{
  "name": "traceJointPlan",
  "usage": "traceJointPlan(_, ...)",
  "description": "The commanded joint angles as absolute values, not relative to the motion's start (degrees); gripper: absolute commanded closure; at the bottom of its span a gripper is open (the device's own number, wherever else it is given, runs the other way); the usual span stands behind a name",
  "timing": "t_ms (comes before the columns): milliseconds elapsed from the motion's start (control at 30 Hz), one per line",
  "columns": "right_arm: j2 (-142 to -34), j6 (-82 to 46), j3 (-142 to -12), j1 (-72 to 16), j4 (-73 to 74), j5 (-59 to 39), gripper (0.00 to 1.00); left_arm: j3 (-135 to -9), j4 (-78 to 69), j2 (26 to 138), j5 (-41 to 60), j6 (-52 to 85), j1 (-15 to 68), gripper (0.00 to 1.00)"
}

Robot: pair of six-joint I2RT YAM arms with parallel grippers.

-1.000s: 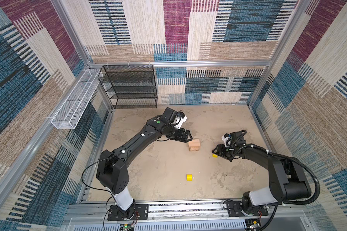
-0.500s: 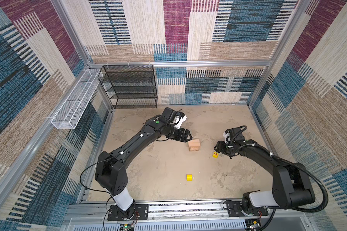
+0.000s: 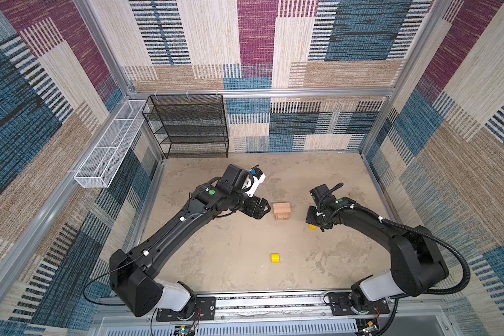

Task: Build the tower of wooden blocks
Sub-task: 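Lower the right gripper around the yellow cube and close on it, then lift the yellow cube with the right gripper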

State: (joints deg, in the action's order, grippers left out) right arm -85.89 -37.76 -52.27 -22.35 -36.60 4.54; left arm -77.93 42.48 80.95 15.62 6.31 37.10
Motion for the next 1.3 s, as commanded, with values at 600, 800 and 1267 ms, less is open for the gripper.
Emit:
traceJointPlan(600, -90.6, -41.2, -53.5, -24.3, -38.7, 7.9, 0.58, -76.1, 43.5, 83.8, 14.0, 2.5, 37.5, 0.15)
traceJointPlan(800, -91.6, -39.9, -53.4, -24.4, -38.3, 7.5, 0.62, -76.2, 43.4, 84.3, 13.6, 2.5, 37.4, 0.15)
traceJointPlan(1267, -91.5, -37.4, -54.0, -24.4, -38.9, 7.8, 0.76, -76.7, 43.5, 86.2, 13.3, 2.9, 37.4, 0.15)
